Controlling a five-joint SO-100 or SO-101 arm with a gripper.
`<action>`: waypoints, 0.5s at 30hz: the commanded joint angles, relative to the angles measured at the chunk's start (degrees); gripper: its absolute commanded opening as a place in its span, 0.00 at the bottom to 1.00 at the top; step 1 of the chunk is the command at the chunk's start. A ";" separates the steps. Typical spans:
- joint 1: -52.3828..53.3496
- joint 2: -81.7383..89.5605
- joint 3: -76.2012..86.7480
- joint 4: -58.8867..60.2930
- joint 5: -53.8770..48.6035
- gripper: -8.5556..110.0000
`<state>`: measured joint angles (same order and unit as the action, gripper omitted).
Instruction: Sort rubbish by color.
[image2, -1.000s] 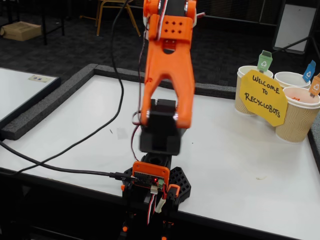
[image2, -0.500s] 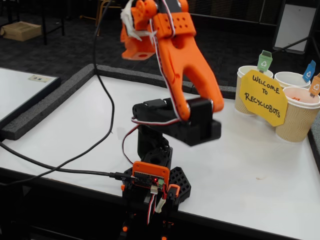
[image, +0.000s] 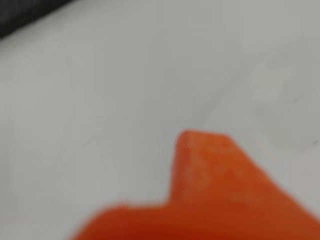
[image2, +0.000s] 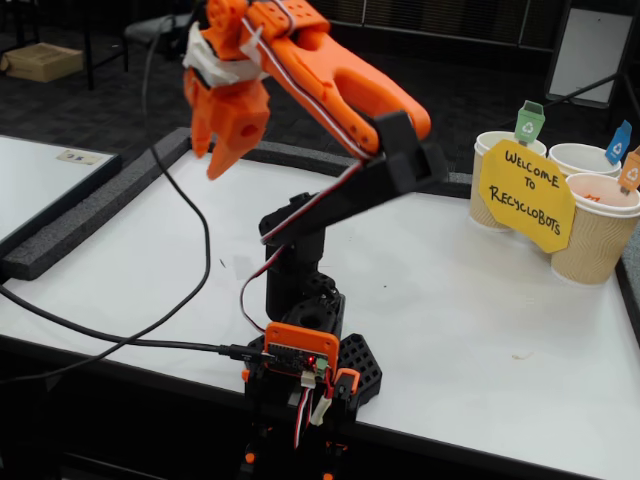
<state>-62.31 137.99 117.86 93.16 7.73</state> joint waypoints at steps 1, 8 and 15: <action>-6.94 -2.99 -9.76 1.58 0.09 0.14; -16.96 -5.36 -12.22 4.13 0.09 0.14; -17.49 -5.89 -11.60 3.52 0.09 0.15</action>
<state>-80.16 131.66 113.29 97.21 7.73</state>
